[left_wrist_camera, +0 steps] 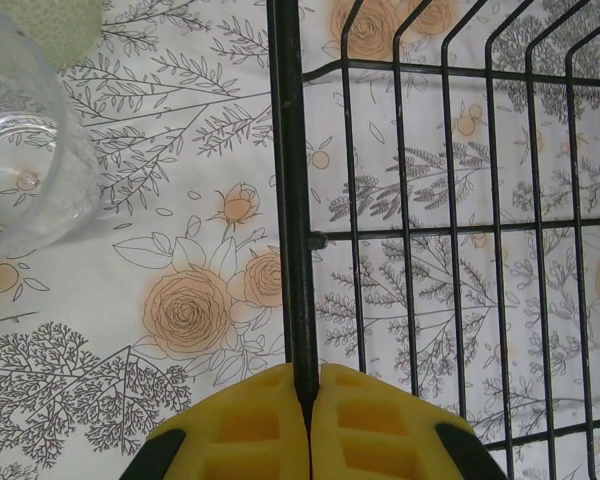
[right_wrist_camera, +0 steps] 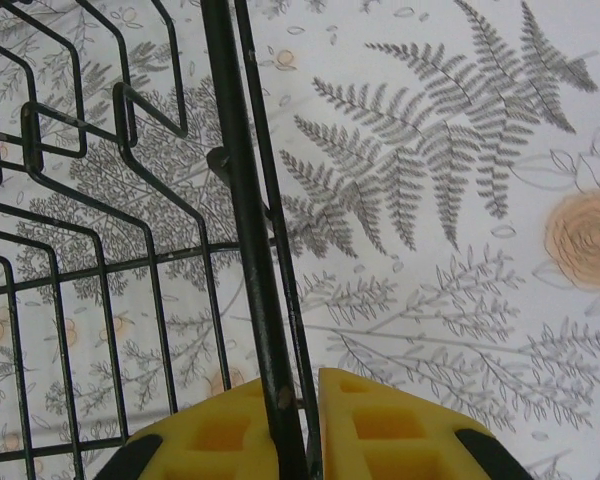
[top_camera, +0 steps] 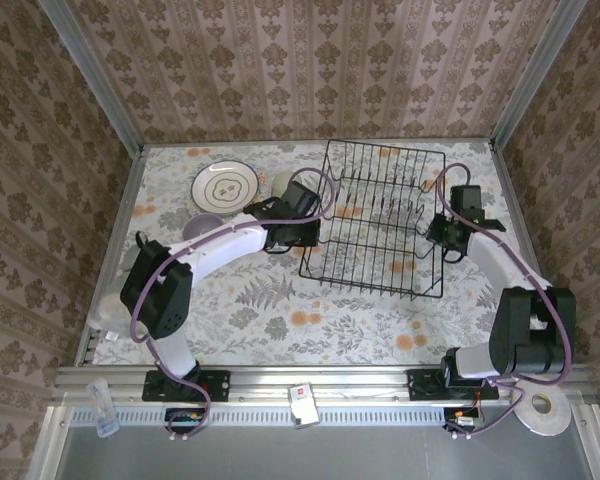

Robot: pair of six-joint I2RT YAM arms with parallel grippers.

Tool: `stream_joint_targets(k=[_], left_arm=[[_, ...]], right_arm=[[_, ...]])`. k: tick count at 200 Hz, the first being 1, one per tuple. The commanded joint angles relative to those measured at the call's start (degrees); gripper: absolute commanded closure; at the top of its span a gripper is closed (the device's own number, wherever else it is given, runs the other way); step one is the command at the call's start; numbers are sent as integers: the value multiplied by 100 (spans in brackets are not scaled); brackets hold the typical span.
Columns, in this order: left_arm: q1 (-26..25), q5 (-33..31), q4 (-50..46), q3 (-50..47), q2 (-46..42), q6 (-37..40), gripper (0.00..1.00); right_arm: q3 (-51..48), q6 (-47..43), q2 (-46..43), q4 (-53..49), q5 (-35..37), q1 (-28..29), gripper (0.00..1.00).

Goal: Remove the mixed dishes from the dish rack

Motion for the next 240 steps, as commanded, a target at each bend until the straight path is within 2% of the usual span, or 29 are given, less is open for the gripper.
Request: stream_joint_targets(k=[1, 69, 179, 207, 227, 240], left_arm=[[-252, 531, 84, -269, 125, -158, 100], [-164, 492, 196, -396, 142, -285, 100], [-23, 403, 253, -541, -11, -354, 100], [-22, 424, 294, -559, -45, -364, 100], [-15, 392, 297, -580, -127, -330, 90], [-11, 383, 285, -577, -178, -282, 79]], right_arm=[[271, 646, 400, 623, -372, 141, 88], [859, 719, 1181, 783, -729, 253, 92], [1302, 1126, 1560, 1020, -1052, 541, 88], [1283, 1118, 1475, 981, -938, 550, 80], [1230, 1099, 1323, 976, -862, 539, 70], [1224, 1090, 1227, 944, -842, 537, 63]])
